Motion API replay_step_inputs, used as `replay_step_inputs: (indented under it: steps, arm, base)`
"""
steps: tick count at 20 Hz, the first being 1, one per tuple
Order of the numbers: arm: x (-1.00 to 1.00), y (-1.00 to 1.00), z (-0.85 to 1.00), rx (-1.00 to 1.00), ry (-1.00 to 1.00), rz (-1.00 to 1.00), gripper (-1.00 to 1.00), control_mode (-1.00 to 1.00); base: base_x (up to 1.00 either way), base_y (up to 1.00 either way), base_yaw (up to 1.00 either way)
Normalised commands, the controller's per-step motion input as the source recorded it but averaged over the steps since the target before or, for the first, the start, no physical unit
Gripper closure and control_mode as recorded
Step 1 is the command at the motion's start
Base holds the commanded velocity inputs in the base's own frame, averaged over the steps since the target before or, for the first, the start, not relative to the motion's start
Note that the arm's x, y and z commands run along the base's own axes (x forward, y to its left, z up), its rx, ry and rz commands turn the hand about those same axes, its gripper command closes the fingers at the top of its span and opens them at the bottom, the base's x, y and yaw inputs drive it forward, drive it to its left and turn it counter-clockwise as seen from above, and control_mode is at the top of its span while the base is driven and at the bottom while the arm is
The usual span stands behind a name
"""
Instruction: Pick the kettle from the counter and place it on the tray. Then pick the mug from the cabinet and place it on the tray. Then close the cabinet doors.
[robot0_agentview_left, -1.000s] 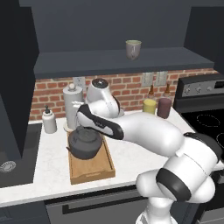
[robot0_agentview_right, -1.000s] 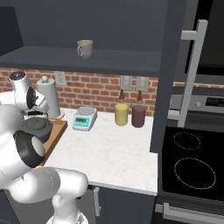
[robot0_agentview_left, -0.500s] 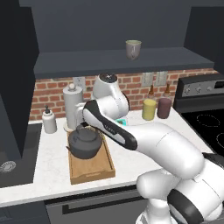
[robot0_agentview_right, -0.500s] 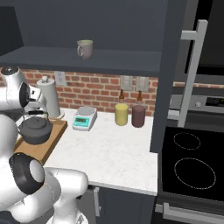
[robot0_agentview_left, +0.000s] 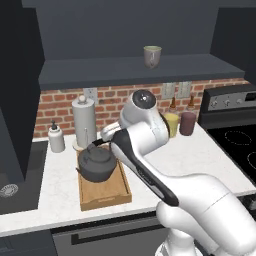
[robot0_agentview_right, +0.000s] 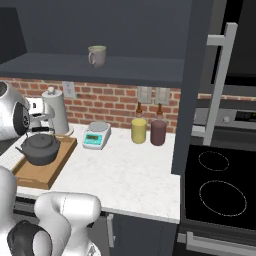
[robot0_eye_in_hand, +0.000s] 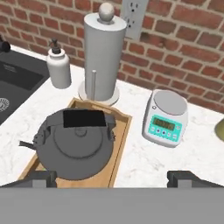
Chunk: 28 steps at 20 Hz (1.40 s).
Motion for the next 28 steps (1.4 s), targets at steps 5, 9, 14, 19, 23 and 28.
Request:
replay_step_inputs:
  steps: [5,9,14,19,23,28]
  arm:
    - [-0.02,-0.46,0.62,-0.06,-0.23,0.0,-1.0,-1.0]
    - [0.0,-0.49,0.71,0.0,-0.18,0.0,-1.0,-1.0]
    - [0.0,-0.48,0.72,0.09,-0.01,-0.01,-1.0,-1.0]
    - [0.05,-0.42,0.68,0.05,-0.02,-0.08,-1.0,-1.0]
    - [0.3,-0.31,0.54,0.0,-0.05,-0.21,-1.0,-1.0]
    - [0.29,-0.26,0.38,0.0,-0.02,-0.26,-1.0,-1.0]
  base:
    - [0.0,0.0,0.0]
    - [0.0,0.0,0.0]
    - [0.0,0.0,0.0]
    - [0.0,0.0,0.0]
    - [0.0,0.0,0.0]
    - [0.0,0.0,0.0]
